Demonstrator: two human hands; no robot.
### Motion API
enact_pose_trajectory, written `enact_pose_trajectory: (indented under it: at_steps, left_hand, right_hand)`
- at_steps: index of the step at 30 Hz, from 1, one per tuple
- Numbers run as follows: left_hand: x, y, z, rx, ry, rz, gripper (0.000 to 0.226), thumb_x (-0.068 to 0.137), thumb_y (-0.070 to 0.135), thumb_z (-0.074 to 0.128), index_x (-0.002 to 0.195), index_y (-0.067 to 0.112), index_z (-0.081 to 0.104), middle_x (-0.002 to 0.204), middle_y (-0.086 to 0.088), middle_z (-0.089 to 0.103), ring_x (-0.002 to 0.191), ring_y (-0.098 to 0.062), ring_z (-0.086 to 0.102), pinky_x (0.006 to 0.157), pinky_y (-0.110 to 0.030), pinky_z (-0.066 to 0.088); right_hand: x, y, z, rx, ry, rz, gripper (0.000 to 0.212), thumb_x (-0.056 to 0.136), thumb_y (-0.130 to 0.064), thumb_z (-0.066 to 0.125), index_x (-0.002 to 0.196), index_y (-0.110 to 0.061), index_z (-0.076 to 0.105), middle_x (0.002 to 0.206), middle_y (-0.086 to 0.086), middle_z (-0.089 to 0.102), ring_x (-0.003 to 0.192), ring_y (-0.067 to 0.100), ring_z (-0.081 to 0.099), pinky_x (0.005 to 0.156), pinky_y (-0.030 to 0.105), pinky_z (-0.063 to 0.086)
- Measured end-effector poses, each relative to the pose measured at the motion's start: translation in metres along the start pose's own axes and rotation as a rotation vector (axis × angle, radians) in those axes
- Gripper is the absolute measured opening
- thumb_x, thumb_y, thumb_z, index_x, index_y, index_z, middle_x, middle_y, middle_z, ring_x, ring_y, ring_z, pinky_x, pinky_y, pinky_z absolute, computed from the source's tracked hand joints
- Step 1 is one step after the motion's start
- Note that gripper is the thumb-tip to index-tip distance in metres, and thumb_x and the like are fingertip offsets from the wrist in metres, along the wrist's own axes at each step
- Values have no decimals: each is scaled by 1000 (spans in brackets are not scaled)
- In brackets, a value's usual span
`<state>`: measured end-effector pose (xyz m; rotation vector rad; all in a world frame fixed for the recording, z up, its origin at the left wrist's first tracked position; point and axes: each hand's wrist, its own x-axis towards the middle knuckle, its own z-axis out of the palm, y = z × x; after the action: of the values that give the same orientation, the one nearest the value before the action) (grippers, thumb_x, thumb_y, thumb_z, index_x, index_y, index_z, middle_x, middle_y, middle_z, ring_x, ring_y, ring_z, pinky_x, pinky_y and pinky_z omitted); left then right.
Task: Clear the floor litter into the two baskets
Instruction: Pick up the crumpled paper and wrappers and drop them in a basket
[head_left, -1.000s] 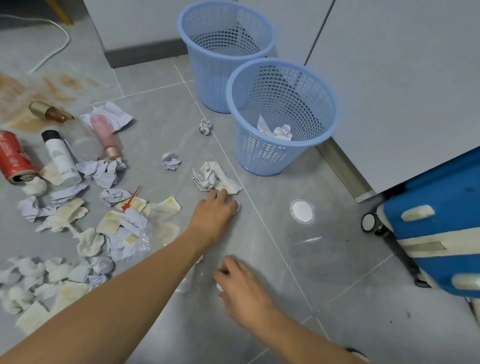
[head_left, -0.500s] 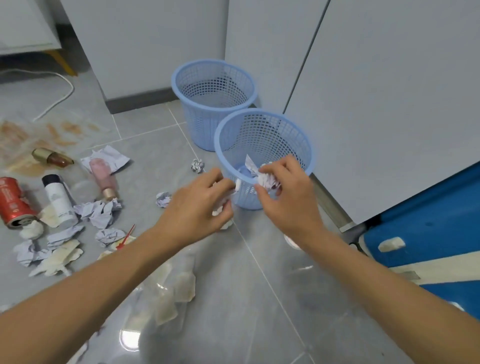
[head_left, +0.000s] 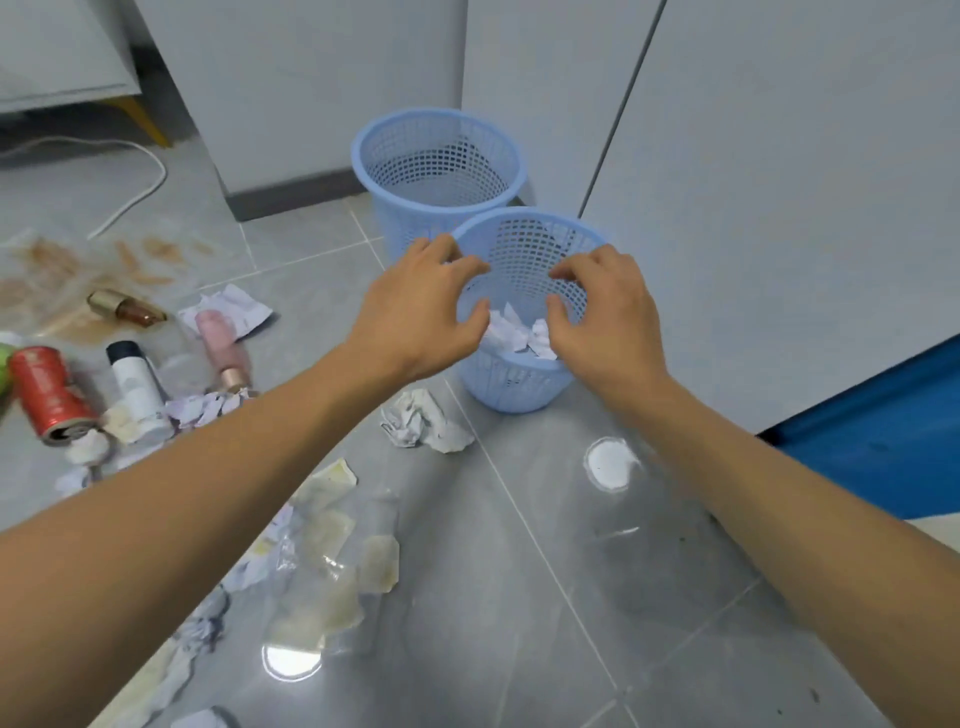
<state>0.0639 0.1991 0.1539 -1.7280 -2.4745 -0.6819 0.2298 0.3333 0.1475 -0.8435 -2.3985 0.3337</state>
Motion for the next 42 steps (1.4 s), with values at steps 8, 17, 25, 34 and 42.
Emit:
enact_pose_trajectory:
  at_steps: [8, 17, 25, 34, 42]
  left_hand:
    - [-114, -52, 63, -22, -192, -220, 33, 90, 32, 58, 122, 25, 63, 116, 2, 56, 114, -25, 54, 76, -41, 53]
    - [-123, -78, 149, -9, -395, -245, 44, 89, 26, 59, 133, 26, 53, 130, -3, 46, 116, -28, 48, 77, -43, 52]
    - [-154, -87, 136, -60, -347, -282, 21, 90, 26, 63, 110, 20, 57, 109, -1, 45, 96, -26, 54, 63, -39, 49]
    - [-101, -66, 4, -166, -119, -35, 39, 89, 26, 71, 126, 31, 62, 115, 12, 52, 85, -7, 59, 67, -33, 54]
    - [9, 14, -49, -275, 9, 101, 41, 88, 22, 75, 127, 23, 63, 118, 5, 58, 103, -17, 59, 81, -38, 52]
  right_hand:
    - [-121, -46, 71, 96, -348, -270, 18, 83, -10, 59, 100, -13, 62, 99, 3, 55, 94, 27, 56, 77, 42, 50]
    - [-128, -17, 173, 7, -641, -1, 63, 87, -18, 67, 144, -28, 43, 150, -3, 41, 128, 27, 42, 107, 44, 43]
    - [-142, -19, 165, -41, -610, -19, 13, 87, -5, 59, 96, -12, 65, 100, 8, 56, 90, 38, 62, 74, 45, 49]
    - [-70, -75, 35, 236, -202, -144, 12, 79, -5, 63, 86, -13, 57, 88, -2, 53, 75, 21, 54, 65, 35, 45]
    - [21, -46, -41, 116, 13, 65, 12, 78, -1, 64, 81, -12, 62, 80, 0, 58, 73, 18, 52, 65, 28, 38]
